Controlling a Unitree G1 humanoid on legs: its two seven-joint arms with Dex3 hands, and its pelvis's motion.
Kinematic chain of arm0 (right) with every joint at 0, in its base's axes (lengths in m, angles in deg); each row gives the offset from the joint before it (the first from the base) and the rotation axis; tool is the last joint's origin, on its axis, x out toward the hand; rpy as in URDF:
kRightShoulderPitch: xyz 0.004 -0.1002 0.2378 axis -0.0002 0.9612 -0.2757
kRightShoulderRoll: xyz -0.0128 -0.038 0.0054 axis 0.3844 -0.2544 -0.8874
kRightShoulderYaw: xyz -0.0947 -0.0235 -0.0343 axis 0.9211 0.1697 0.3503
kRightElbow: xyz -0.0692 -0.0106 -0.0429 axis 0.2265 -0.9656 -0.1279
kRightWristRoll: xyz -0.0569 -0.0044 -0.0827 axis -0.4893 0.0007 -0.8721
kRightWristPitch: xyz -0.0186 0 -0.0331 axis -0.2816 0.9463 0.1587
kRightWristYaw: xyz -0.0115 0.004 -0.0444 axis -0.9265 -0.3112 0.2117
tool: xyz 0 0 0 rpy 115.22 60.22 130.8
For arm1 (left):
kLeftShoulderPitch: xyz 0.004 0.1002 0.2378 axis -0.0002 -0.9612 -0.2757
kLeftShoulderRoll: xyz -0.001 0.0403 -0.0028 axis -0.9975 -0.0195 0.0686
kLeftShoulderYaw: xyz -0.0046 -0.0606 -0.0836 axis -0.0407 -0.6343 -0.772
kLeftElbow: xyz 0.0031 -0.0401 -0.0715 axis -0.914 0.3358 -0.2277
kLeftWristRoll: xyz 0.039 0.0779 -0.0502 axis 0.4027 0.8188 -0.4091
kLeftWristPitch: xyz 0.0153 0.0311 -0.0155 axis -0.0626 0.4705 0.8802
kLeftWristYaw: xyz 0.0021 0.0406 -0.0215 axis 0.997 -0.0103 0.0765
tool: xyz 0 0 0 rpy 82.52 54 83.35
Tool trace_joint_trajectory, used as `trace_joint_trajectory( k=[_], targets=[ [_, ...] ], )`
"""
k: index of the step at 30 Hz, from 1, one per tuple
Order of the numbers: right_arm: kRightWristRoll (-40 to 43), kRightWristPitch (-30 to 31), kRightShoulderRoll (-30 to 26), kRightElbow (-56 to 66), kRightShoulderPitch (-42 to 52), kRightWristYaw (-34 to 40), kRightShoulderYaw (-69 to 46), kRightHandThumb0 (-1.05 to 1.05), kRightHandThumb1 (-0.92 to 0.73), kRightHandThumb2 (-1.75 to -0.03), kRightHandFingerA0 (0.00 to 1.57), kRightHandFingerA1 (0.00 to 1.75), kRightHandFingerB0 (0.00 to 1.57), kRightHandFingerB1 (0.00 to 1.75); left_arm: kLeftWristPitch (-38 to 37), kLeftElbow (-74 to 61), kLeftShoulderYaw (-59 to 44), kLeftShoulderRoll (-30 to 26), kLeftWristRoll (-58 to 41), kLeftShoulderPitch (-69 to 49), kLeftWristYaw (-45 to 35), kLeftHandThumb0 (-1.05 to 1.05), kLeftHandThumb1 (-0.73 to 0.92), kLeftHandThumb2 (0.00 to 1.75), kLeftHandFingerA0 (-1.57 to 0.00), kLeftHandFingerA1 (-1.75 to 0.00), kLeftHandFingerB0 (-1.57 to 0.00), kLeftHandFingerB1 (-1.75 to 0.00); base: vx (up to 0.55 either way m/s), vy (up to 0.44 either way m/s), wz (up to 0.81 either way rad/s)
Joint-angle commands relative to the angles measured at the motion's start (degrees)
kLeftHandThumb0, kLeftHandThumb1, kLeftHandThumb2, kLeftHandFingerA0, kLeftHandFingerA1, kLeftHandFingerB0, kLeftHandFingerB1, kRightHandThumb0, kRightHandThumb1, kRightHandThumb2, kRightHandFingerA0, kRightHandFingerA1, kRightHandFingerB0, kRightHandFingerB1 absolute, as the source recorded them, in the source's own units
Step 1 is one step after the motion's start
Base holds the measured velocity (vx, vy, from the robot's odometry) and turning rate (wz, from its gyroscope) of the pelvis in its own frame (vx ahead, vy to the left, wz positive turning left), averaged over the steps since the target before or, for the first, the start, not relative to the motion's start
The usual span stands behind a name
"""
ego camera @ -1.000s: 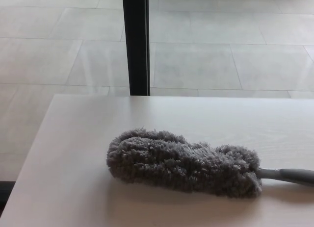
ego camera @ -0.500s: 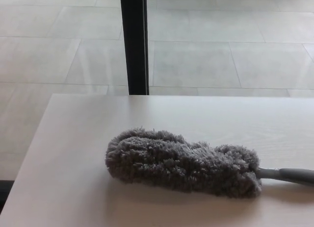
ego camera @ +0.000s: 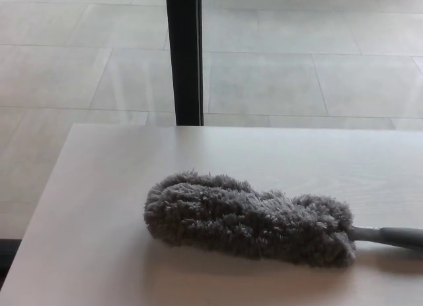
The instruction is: The robot uses its right hand to pick up the duster kept in the middle of the desk and use it to wipe the desk by swiping its surface twice
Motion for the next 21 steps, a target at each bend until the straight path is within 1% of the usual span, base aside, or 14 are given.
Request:
trace_joint_trajectory(
  k=[1, 2, 3, 4, 5, 6, 9, 10, 11, 12, 13, 14, 17, 21],
  targets=[
    [-20.65, 2.02, 2.23, -6.01, -4.54, -3.53, 21.75, -0.81, -0.53, -0.91, 0.22, 0.51, 0.10, 0.40, -1.96, 0.88, 0.29, -1.36, -0.39, 0.33, -1.13, -0.58, 0.64, 0.59, -0.68, -0.58, -0.60, -0.47, 0.00, 0.000, 0.00],
    [-20.57, 2.00, 2.13, -6.33, -4.69, -3.27, 22.23, -0.81, -0.53, -0.91, 0.22, 0.51, 0.10, 0.40, -1.90, 0.89, 0.29, -1.42, -0.43, 0.41, -1.14, -0.58, 0.64, 0.59, -0.68, -0.58, -0.60, -0.47, 0.00, 0.000, 0.00],
    [-22.13, 3.75, 2.19, -7.44, -5.25, -4.40, 25.21, -0.84, -0.54, -0.92, 0.14, 0.49, 0.08, 0.40, -2.17, 1.04, 1.07, -1.56, 0.43, 0.29, -0.94, -0.60, 0.65, 0.59, -0.69, -0.59, -0.59, -0.46, 0.00, 0.000, 0.00],
    [-23.21, 4.46, 1.89, -8.44, -5.91, -4.93, 27.03, -0.40, -0.31, -0.96, 0.01, 0.51, 0.00, 0.49, -2.21, 0.78, 1.18, -1.62, 0.42, 0.18, -1.20, -0.60, 0.66, 0.59, -0.71, -0.61, -0.57, -0.45, 0.00, 0.000, 0.00],
    [-26.81, 2.75, 1.10, -10.42, -6.72, -4.94, 30.19, -0.39, -0.34, -0.98, 0.02, 0.51, 0.00, 0.49, -1.91, 0.87, 1.08, -1.58, 0.28, 0.27, -1.02, -0.59, 0.66, 0.60, -0.71, -0.61, -0.62, -0.47, 0.00, 0.000, 0.00],
    [-29.34, 2.93, 0.58, -11.36, -7.41, -4.20, 32.33, -0.39, -0.35, -0.98, 0.01, 0.50, 0.00, 0.49, -2.41, 0.76, 1.22, -1.62, 0.30, 0.04, -1.75, -0.62, 0.65, 0.60, -0.66, -0.60, -0.58, -0.46, 0.00, 0.000, 0.00],
    [-29.04, 2.45, 0.79, -13.13, -8.05, -3.82, 33.55, -0.39, -0.35, -0.98, 0.02, 0.51, 0.00, 0.49, -2.27, 0.85, 1.29, -1.59, 0.27, 0.00, -1.60, -0.62, 0.65, 0.60, -0.66, -0.59, -0.58, -0.46, 0.00, 0.000, 0.00],
    [-32.47, 3.76, 0.29, -15.19, -9.46, -3.76, 36.91, -0.86, -0.59, -1.02, 0.14, 0.51, 0.00, 0.23, -1.82, 0.81, 0.87, -1.46, -0.29, 0.09, -1.68, -0.60, 0.64, 0.59, -0.68, -0.60, -0.56, -0.46, 0.00, 0.000, 0.00],
    [-33.52, 4.33, 0.03, -15.88, -9.97, -3.78, 38.29, -0.86, -0.59, -1.02, 0.14, 0.51, 0.00, 0.23, -1.85, 0.76, 0.97, -1.45, -0.23, -0.04, -1.76, -0.60, 0.64, 0.59, -0.68, -0.60, -0.56, -0.46, 0.00, 0.000, 0.00],
    [-35.08, 5.66, -0.11, -17.17, -10.81, -3.86, 40.16, -0.92, -0.63, -1.06, 0.05, 0.38, 0.09, 0.16, -1.31, 0.70, 1.01, -1.49, -0.23, 0.03, -1.58, -0.59, 0.65, 0.59, -0.69, -0.60, -0.57, -0.45, 0.00, 0.000, 0.00],
    [-35.83, 5.87, -0.19, -18.22, -11.27, -3.51, 41.28, -0.95, -0.64, -1.07, 0.04, 0.38, 0.12, 0.13, -1.53, 0.53, 1.51, -1.63, 0.26, -0.11, -1.57, -0.59, 0.66, 0.60, -0.68, -0.60, -0.56, -0.45, 0.00, 0.000, 0.00],
    [-36.48, 5.80, -0.09, -19.63, -11.83, -3.17, 42.29, -0.96, -0.64, -1.08, 0.06, 0.32, 0.12, 0.11, -1.55, 0.58, 1.59, -1.68, 0.32, -0.11, -1.66, -0.58, 0.66, 0.60, -0.66, -0.59, -0.54, -0.45, 0.00, 0.000, 0.00],
    [-35.95, 6.05, 0.05, -21.69, -12.46, -3.52, 43.86, -0.97, -0.64, -1.09, 0.05, 0.27, 0.11, 0.09, -1.70, 0.60, 1.74, -1.88, 0.42, -0.21, -1.83, -0.58, 0.66, 0.60, -0.66, -0.58, -0.57, -0.45, 0.00, 0.000, 0.00],
    [-38.67, 5.67, -0.11, -22.08, -12.14, -2.30, 47.87, -0.97, -0.66, -1.11, 0.05, 0.25, 0.09, 0.09, -0.92, 0.77, 1.64, -1.92, 0.29, 0.31, -1.18, -0.56, 0.63, 0.59, -0.71, -0.58, -0.59, -0.47, 0.00, 0.000, 0.00]
  ],
)
